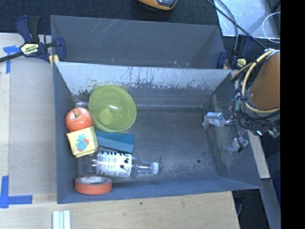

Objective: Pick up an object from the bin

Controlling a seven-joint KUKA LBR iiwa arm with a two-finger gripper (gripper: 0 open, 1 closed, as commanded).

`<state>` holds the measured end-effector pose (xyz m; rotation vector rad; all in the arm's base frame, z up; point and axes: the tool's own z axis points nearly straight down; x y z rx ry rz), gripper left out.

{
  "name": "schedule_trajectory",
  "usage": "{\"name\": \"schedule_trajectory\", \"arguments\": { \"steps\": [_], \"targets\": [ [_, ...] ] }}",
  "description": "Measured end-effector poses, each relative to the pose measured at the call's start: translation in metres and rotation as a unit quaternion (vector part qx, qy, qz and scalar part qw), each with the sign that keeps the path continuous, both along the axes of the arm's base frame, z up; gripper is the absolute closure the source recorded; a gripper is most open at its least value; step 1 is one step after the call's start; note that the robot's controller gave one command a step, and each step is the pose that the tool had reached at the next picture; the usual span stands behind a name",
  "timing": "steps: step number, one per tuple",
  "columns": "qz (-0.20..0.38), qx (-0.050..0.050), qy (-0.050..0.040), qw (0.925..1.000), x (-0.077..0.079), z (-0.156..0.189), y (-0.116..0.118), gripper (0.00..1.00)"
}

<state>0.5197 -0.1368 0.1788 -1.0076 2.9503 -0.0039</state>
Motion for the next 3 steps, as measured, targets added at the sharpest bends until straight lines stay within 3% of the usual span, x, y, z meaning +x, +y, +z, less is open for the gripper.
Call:
{"name": "schedule_trajectory", "arguments": {
  "steps": [1, 2, 3],
  "targets": [
    [0.102, -0.004, -0.0016, 0.9948, 0.013, -0.063, 0.012, 0.0],
    [0.038, -0.001, -0.0017, 0.9993, 0.001, 0.008, 0.001, 0.0],
    [-0.042, -0.001, -0.0042, 0.9991, 0.004, 0.03, 0.003, 0.0]
  ]
}}
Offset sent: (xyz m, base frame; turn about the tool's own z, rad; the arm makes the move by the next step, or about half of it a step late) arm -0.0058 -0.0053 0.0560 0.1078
